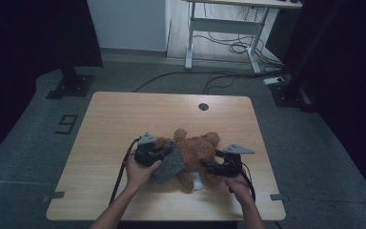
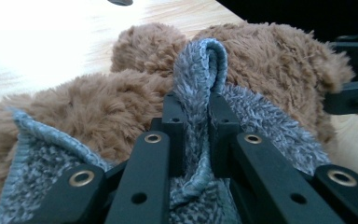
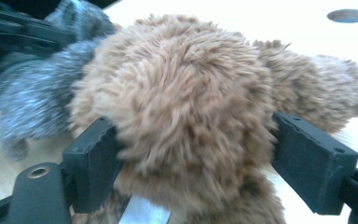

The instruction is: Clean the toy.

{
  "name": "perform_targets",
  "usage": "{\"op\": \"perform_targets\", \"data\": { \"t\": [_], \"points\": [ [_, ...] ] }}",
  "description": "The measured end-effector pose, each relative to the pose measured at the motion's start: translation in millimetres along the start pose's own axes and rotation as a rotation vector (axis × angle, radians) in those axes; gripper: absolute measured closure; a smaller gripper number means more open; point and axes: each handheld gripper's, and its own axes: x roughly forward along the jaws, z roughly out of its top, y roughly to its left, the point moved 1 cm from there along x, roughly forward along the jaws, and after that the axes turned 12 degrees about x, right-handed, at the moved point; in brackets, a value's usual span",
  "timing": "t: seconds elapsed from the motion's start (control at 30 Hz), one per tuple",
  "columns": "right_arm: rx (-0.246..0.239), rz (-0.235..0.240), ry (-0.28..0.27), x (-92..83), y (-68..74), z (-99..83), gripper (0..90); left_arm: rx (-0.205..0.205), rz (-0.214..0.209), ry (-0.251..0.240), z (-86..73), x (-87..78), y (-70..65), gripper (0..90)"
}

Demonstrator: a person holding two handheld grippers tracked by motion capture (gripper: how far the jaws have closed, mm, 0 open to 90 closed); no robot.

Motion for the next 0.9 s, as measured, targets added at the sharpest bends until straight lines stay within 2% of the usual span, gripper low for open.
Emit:
{"op": "perform_targets", "data": {
  "t": [0.07,0.17,0.2,0.27,0.37,0.53,0.63,0.8,0.9],
  "points": [
    [0.006,-0.007,0.026,8.7,1.5,1.6,17.4,-0.005,-0.005,-0.003,-2.0,-1.2,-0.5,80.0],
    [0.044,0.024,0.044,20.8,-0.3,2.9,16.3,-0.004,-0.003,-0.009,-4.3,-2.6,-1.7,80.0],
    [0.051,0.035,0.045,23.9,-1.2,2.4,18.7,-0.003,0.002,-0.012,-5.5,-3.4,-2.9,80.1],
    [0.034,0.056,0.049,26.7,-2.3,-0.7,28.7,-0.003,0.002,-0.019,-7.8,-4.3,-5.2,80.0],
    [0.005,0.054,0.062,25.6,-1.9,-4.4,39.9,0.000,0.003,-0.036,-11.4,-4.7,-8.8,80.0],
    [-0.051,0.013,0.053,25.4,1.6,-5.2,44.8,0.025,0.046,-0.066,-14.8,-2.2,-16.9,79.9],
    [-0.089,-0.033,0.046,27.7,1.0,-3.1,45.9,0.045,0.064,-0.067,-12.5,4.4,-19.8,79.9],
    [-0.088,-0.081,0.016,32.9,-8.6,2.4,47.6,0.033,0.062,-0.048,1.4,21.4,-12.7,79.9],
    [-0.078,-0.121,-0.010,41.1,-19.3,11.5,48.8,0.005,0.068,-0.043,12.0,34.9,-4.7,79.8]
  ]
}}
